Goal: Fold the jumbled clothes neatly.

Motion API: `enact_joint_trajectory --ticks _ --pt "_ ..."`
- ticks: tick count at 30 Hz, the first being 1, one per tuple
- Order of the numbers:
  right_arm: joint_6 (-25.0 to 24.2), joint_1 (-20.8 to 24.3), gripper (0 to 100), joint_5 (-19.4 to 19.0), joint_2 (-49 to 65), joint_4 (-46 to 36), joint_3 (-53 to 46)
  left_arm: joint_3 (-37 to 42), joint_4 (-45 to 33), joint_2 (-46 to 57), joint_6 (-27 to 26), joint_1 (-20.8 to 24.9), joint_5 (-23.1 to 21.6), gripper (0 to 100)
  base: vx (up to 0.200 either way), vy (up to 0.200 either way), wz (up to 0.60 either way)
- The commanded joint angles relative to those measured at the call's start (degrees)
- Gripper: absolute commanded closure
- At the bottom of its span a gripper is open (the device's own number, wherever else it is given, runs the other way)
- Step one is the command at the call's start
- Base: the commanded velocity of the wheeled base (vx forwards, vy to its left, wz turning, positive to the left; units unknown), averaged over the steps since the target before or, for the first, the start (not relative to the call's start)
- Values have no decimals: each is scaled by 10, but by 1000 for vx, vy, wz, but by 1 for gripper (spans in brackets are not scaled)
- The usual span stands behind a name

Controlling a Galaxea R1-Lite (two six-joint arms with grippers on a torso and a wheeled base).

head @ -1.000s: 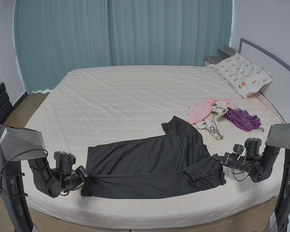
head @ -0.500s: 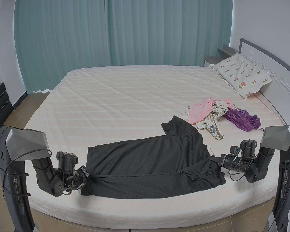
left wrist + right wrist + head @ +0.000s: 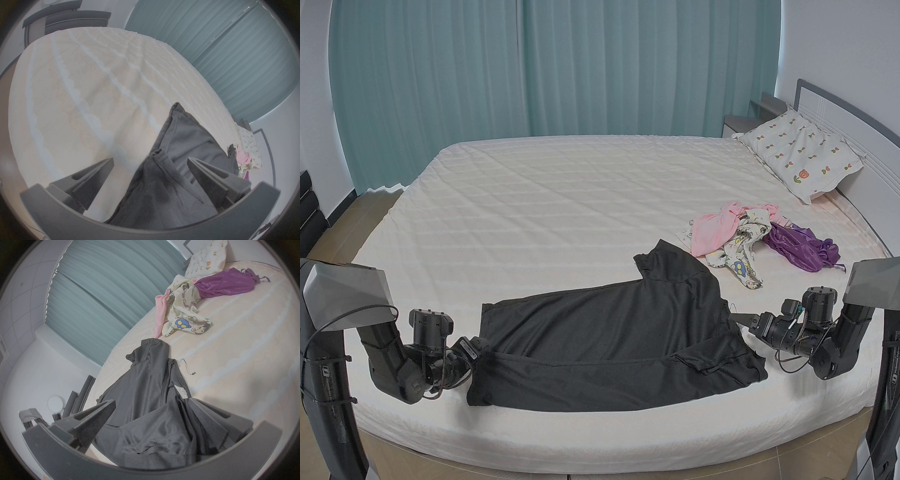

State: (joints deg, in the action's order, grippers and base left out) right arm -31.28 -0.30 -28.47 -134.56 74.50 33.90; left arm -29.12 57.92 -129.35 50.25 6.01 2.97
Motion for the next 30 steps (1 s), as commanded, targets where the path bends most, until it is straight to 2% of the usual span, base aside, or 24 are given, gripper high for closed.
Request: enact_joint_trajectory --ticks 1,4,8,15,22,23,30 --pt "-42 21 0 38 57 6 -48 45 2 65 -2 -20 -39 0 0 0 0" --pt "-82 36 0 68 70 8 -70 88 8 92 -16 -20 -102 0 0 0 0" --pt "-91 47 0 78 72 10 -101 115 10 101 -60 -21 -154 0 0 0 0" --pt "-90 49 0 81 75 28 -138 134 21 75 -150 -20 -168 0 0 0 0" --pt "-88 51 0 81 97 44 -162 137 38 35 -176 -17 -163 0 0 0 0" --pt "-88 52 0 81 96 44 -162 138 38 31 -183 -16 -163 100 0 0 0" --pt "-86 52 0 80 92 44 -172 159 44 15 -206 -19 -155 100 0 0 0"
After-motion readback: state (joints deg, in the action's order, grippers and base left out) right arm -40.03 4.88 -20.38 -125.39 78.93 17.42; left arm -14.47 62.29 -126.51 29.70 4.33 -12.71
